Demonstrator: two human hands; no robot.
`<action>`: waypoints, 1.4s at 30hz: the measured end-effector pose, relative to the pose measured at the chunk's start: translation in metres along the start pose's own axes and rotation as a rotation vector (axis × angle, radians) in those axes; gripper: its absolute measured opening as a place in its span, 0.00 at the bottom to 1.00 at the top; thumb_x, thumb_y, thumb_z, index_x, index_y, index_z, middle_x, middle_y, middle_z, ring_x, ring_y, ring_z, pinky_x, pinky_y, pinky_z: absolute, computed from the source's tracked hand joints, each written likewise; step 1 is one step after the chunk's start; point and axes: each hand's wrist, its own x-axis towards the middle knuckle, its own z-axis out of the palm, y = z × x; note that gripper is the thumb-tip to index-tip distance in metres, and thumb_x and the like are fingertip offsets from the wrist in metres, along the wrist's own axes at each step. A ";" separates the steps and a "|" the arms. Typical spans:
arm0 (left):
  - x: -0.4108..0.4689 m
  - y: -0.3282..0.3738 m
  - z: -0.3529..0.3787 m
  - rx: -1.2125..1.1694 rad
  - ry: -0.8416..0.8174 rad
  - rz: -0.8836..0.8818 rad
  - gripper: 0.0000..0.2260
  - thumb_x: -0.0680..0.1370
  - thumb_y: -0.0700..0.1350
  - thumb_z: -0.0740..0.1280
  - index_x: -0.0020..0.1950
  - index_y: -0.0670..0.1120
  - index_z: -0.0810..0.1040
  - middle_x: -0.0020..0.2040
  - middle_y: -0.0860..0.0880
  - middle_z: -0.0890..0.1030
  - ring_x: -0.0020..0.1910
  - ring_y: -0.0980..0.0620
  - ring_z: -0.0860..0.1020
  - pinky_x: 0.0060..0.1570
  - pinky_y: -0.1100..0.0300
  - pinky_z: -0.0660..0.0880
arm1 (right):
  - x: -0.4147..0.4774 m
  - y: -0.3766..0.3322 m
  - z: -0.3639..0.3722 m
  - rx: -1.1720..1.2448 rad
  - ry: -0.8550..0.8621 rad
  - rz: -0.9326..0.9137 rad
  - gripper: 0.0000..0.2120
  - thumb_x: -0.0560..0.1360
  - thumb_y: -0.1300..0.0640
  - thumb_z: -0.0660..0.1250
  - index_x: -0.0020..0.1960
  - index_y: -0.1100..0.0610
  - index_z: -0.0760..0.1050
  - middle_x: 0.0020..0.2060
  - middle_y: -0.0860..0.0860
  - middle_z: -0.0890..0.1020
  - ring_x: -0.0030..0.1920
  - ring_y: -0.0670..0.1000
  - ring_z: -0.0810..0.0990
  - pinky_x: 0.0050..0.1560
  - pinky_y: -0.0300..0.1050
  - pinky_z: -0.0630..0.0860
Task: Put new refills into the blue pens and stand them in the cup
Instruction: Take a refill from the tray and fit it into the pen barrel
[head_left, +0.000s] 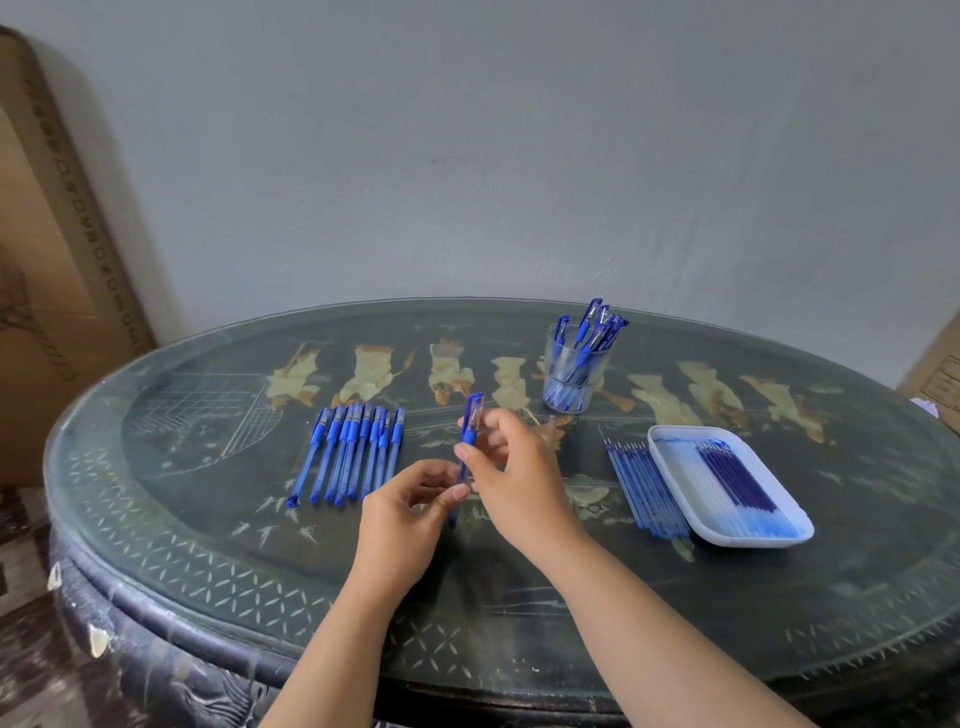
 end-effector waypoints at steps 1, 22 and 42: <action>0.000 0.000 0.000 0.007 -0.007 0.001 0.07 0.74 0.40 0.73 0.49 0.49 0.83 0.44 0.55 0.85 0.44 0.57 0.82 0.49 0.64 0.78 | -0.001 0.002 -0.001 -0.003 0.000 0.010 0.11 0.77 0.59 0.69 0.58 0.56 0.76 0.41 0.42 0.77 0.44 0.45 0.80 0.47 0.52 0.82; 0.018 0.000 -0.025 -0.271 0.415 0.026 0.08 0.77 0.41 0.70 0.54 0.52 0.81 0.51 0.54 0.84 0.52 0.57 0.82 0.52 0.66 0.78 | 0.122 -0.016 -0.132 -0.151 0.509 -0.252 0.22 0.77 0.66 0.67 0.67 0.49 0.68 0.37 0.46 0.77 0.42 0.56 0.83 0.47 0.59 0.81; 0.022 -0.010 -0.030 -0.179 0.541 -0.010 0.06 0.78 0.47 0.69 0.50 0.59 0.81 0.49 0.60 0.84 0.52 0.61 0.81 0.57 0.56 0.76 | 0.164 0.033 -0.110 -0.756 0.336 -0.161 0.10 0.78 0.51 0.69 0.54 0.56 0.81 0.47 0.52 0.85 0.56 0.58 0.76 0.58 0.49 0.65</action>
